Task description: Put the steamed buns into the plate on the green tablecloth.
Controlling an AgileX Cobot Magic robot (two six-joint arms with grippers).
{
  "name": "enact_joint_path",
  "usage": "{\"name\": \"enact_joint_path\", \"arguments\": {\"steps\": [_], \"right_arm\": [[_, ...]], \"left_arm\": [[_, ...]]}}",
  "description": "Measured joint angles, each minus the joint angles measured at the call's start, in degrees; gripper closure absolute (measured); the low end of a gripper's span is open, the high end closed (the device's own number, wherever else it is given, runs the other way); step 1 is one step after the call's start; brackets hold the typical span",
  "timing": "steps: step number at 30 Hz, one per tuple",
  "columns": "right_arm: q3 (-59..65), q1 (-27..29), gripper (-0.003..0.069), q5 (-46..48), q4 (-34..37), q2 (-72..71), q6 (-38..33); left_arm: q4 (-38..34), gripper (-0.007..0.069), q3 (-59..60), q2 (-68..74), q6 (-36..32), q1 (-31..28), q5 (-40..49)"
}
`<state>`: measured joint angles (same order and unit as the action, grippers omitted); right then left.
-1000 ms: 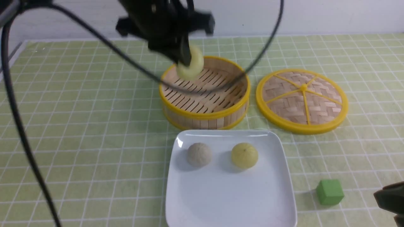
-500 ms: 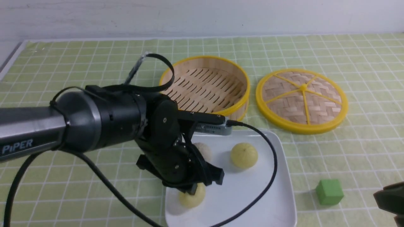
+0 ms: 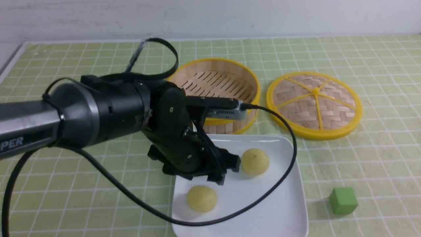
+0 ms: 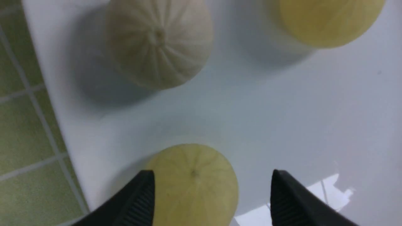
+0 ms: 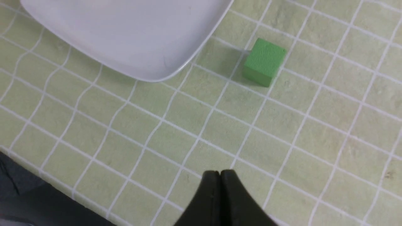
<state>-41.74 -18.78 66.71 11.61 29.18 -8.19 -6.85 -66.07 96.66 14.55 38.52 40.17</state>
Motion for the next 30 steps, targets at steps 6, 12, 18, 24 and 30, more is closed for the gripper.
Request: {"name": "enact_joint_path", "arguments": {"steps": [6,12,18,24,30], "right_arm": [[6.5,0.0,0.0672,-9.5,-1.2,-18.2,1.3],[20.7,0.0,0.0670,-30.9,4.2,-25.6,1.5],[21.7,0.0,0.0670,-28.9,17.7,-25.9,-6.3],[21.9,0.0,0.0666,-30.1,19.0,-25.9,-15.0],[22.8,0.0,0.0662,-39.8,14.0,-25.9,-11.9]], "left_arm": [[1.5,0.0064,-3.1,-0.7,0.0,0.0,3.5],[1.1,0.0126,-3.1,-0.7,0.2,0.0,7.0],[1.0,0.0372,-3.1,-0.7,0.2,0.0,9.5],[1.1,0.0582,-3.1,-0.7,0.2,0.0,10.2],[1.1,0.0622,-3.1,-0.7,0.2,0.0,10.2]]}}
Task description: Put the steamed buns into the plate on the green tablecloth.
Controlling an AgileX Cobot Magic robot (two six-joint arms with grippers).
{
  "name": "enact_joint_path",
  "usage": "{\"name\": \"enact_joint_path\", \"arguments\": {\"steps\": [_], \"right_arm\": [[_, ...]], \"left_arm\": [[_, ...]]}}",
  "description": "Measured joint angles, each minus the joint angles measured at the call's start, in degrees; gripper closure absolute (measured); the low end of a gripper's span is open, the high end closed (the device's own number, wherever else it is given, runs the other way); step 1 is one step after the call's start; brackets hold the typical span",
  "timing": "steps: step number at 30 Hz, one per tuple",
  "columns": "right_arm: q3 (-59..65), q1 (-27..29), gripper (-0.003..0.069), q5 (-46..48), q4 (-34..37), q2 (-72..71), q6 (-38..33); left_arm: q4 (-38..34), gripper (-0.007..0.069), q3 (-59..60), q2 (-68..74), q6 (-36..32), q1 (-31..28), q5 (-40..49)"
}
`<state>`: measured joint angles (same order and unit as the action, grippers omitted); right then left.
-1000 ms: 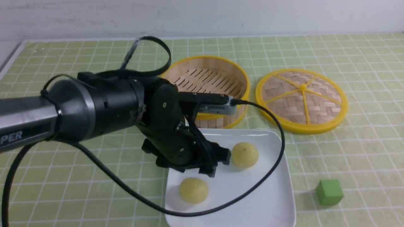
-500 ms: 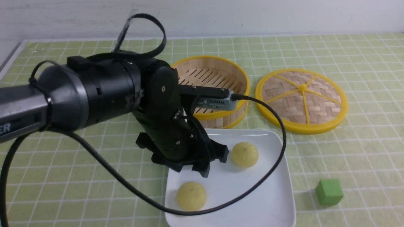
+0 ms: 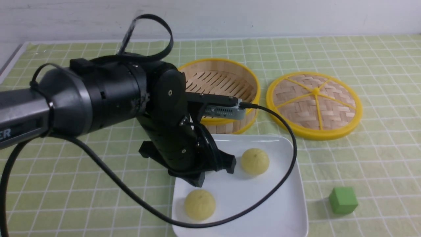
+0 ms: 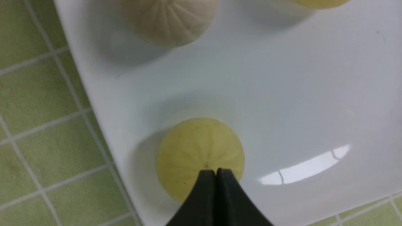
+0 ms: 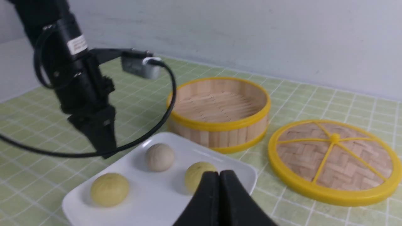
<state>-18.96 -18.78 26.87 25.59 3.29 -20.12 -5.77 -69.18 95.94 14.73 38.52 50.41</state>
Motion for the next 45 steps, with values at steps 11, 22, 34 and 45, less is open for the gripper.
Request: {"name": "enact_joint_path", "arguments": {"steps": [11,22,34,45], "right_arm": [[3.4,0.0,0.0657,-1.4,-11.8,0.0,11.4],[3.4,0.0,0.0647,-1.4,-12.0,0.0,12.0],[4.3,0.2,0.0638,-1.6,-12.0,-1.6,12.1],[16.2,12.5,0.0627,-2.6,-18.4,-4.0,12.1]], "left_arm": [[0.0,0.0622,0.0,0.0,0.0,0.0,0.0],[0.0,0.0619,0.0,0.0,0.0,0.0,0.0],[1.0,0.0610,0.0,-0.4,0.0,0.0,-0.1],[5.8,0.0607,-0.1,-9.3,0.0,0.0,0.9]]}}
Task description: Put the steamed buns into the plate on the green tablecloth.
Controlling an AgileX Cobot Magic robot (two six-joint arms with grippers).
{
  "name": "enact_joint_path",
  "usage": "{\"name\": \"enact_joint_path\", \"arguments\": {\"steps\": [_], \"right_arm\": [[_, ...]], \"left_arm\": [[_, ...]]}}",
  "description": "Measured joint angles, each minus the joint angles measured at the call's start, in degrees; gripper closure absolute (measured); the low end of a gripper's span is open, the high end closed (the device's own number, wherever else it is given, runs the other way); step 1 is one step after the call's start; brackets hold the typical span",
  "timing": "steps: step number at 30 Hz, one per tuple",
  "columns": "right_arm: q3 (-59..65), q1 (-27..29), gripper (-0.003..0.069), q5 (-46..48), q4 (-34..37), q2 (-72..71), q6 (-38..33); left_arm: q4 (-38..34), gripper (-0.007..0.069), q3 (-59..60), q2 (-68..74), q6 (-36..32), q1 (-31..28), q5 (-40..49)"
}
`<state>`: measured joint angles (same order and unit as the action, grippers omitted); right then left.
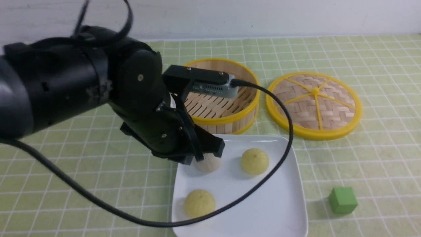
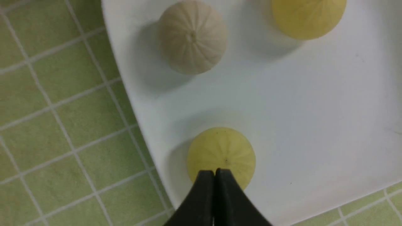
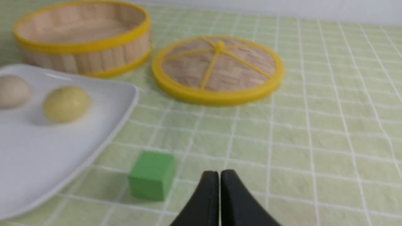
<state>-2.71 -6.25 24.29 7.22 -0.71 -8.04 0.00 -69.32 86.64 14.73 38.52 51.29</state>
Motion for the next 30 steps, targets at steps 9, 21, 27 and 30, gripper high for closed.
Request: {"name": "enact_joint_path", "arguments": {"steps": [9,21,27,30], "right_arm": [[3.5,5.0,0.0616,-0.2,-3.3,0.0,0.1],[3.5,6.5,0.0601,-0.1,-3.6,0.0,0.1],[3.6,6.5,0.0590,-0.7,-3.7,0.0,0.1],[3.7,6.5,0.0584,-0.9,-3.7,0.0,1.8]], "left_arm": [[8.0,0.0606,0.0,-17.9,0.0,0.0,7.8],[15.4,0.0605,2.8,-41.9,1.4,0.0,19.6],[17.1,0.0603,7.6,-50.8,2.8,0.0,19.6],[17.4,0.0603,7.5,-52.5,2.8,0.0,19.6]]}}
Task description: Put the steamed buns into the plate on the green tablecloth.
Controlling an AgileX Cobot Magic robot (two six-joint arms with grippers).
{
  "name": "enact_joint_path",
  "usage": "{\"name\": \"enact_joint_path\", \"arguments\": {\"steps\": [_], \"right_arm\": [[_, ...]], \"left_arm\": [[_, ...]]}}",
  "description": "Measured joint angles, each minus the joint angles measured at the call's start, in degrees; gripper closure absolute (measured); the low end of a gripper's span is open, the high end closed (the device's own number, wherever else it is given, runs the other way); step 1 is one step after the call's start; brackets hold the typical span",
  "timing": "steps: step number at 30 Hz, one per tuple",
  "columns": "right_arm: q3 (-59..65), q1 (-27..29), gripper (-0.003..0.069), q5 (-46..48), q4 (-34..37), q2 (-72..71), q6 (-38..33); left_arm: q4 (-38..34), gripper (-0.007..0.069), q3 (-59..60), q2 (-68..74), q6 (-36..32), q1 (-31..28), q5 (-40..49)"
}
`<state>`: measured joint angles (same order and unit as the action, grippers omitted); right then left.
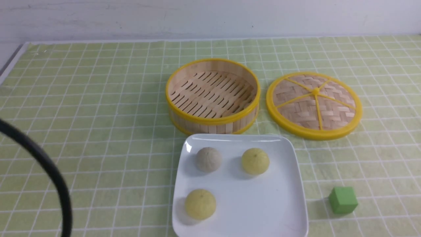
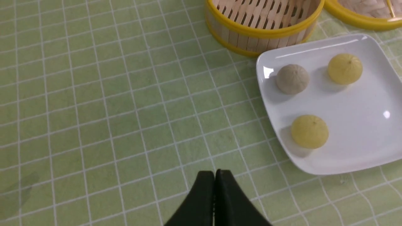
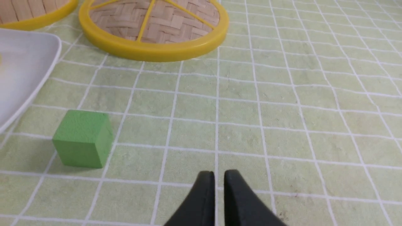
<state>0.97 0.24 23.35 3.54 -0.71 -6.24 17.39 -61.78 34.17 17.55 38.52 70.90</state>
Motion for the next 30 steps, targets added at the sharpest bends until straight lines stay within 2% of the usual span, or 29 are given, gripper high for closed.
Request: {"name": "enact_joint_path", "arguments": {"steps": [6,11,17,19,22,25,30], "right_arm": [[0.0,0.0,0.0579,0.1,-0.2,0.0,2.1],[0.0,0.0,0.0573,0.1,-0.2,0.0,2.3],[0.0,0.0,0.0566,0.1,-0.2,0.0,2.3],[0.0,0.0,0.0562,0.1,-0.2,0.0,2.3],[0.0,0.1,0.0559,0.1,-0.2,0.0,2.3],[0.0,0.1,0.0557,0.1,-0.2,0.0,2.3],[0.0,0.1,0.0550,0.1,-0.2,0.0,2.3]], "left_arm": [[0.0,0.0603,2.1,-0.8,2.8,0.0,0.0],[-1.4,0.0601,12.8,-2.9,7.1,0.0,-1.1],[0.0,0.0596,25.2,-4.3,9.5,0.0,-20.9],[0.3,0.0591,28.5,-4.3,13.9,0.0,-32.0],[0.9,0.0589,29.9,-4.3,18.0,0.0,-40.3],[1.5,0.0587,30.2,-4.3,19.8,0.0,-43.4],[3.3,0.0584,30.3,-4.3,20.6,0.0,-43.6]]}}
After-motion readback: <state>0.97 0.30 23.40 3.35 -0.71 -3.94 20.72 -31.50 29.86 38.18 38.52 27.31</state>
